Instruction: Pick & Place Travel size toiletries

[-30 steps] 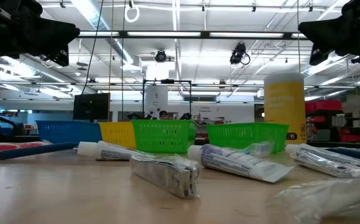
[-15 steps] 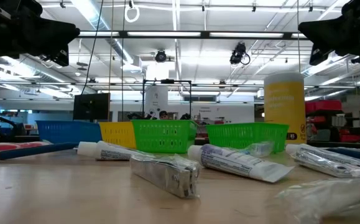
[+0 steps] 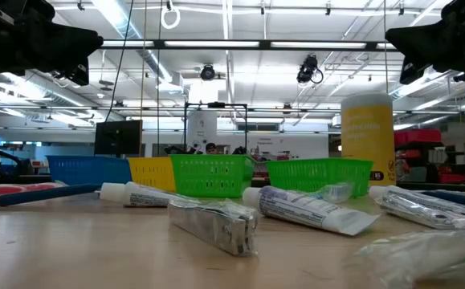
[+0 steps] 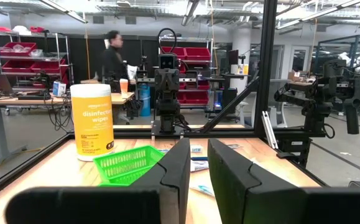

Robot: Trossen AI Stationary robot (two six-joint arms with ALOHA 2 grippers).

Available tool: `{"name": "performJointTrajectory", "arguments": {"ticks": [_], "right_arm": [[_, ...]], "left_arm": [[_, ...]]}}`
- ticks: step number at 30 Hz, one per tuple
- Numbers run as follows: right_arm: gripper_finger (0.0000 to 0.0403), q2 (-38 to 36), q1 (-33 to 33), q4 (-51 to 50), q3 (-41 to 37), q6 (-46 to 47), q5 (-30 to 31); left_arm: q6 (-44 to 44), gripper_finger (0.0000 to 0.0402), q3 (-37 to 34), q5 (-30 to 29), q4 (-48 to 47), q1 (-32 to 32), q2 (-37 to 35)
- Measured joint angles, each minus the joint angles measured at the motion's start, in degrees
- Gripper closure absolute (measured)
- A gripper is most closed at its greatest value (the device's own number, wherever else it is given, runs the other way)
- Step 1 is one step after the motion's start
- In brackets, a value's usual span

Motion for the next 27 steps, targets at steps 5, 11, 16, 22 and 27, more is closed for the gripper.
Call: {"name": "performJointTrajectory", "arguments": {"ticks": [5, 11, 16, 22, 27], "right_arm": [[0.0402, 0.0, 0.01, -0.01, 0.0, 0.0, 0.0], [0.0402, 0.0, 0.0, 0.0, 0.01, 0.0, 0.0], [0.0402, 0.0, -0.01, -0.01, 0.02, 0.0, 0.0], [0.0402, 0.0, 0.01, 0.01, 0.01, 0.0, 0.0], [0.0402, 0.0, 0.01, 0.01, 0.0, 0.0, -0.01]], "left_arm": [[0.41, 0.0335, 0.01, -0.32, 0.0, -0.01, -0.01], [-0.21, 0.0335, 0.0, -0.45, -0.01, 0.0, -0.02], [0.03, 0.0335, 0.02, -0.45, 0.0, 0.0, 0.0], [-2.76, 0.0335, 0.02, -0.45, 0.01, -0.01, -0.02], [-2.78, 0.0335, 0.0, -0.45, 0.03, 0.0, -0.02]]}}
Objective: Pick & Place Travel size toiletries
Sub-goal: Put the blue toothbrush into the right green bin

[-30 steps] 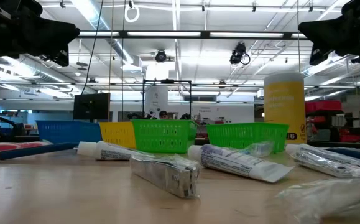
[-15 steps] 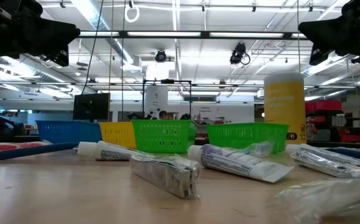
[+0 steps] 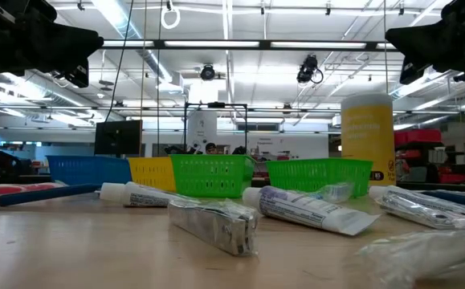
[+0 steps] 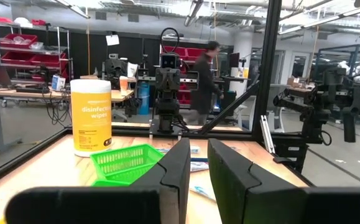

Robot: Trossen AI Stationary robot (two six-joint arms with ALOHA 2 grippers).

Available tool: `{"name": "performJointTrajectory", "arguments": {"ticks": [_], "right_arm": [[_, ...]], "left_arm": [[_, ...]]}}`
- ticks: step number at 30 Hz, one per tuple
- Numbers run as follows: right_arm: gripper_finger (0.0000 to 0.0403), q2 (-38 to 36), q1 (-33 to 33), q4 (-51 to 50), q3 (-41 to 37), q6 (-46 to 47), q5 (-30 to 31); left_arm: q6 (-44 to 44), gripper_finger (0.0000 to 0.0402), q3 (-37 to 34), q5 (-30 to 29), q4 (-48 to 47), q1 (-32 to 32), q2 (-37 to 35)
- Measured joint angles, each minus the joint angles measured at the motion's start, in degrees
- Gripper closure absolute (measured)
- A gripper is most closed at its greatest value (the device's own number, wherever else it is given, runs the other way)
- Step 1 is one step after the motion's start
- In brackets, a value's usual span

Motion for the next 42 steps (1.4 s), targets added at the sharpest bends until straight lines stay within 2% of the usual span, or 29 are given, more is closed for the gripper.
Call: {"name": "performJointTrajectory", "arguments": {"ticks": [10, 14, 23, 29, 37, 40, 42], "right_arm": [[0.0402, 0.0, 0.0, 0.0, 0.02, 0.0, 0.01], [0.0402, 0.0, 0.0, 0.0, 0.01, -0.01, 0.01], [0.0402, 0.0, 0.0, 2.75, 0.02, -0.22, 0.92], [0.0402, 0.04, 0.0, 5.85, 0.02, 1.19, 10.73], [0.0402, 0.04, -0.02, 15.46, 0.02, 5.85, 30.5], [0.0402, 0.04, -0.02, 22.97, 0.02, 5.37, 35.34], [0.0402, 0.04, -0.02, 26.17, 0.03, 5.37, 35.78]], "left_arm": [[-1.65, 0.0335, 0.02, -2.66, 0.01, 0.0, 0.02], [-0.2, 0.0335, 0.01, -5.13, 0.26, 0.0, 0.02], [-4.11, 0.0335, 0.13, -10.42, 1.91, 0.0, 0.0], [-1.96, 0.0335, 3.14, -12.62, 1.92, 0.0, 0.03], [-1.57, 0.0335, 7.51, -12.49, 1.41, 0.0, 0.04], [-1.5, 0.0335, 8.97, -11.3, 1.38, 0.0, 0.04], [-1.46, 0.0335, 9.99, -10.06, 1.31, 0.0, 0.04]]}}
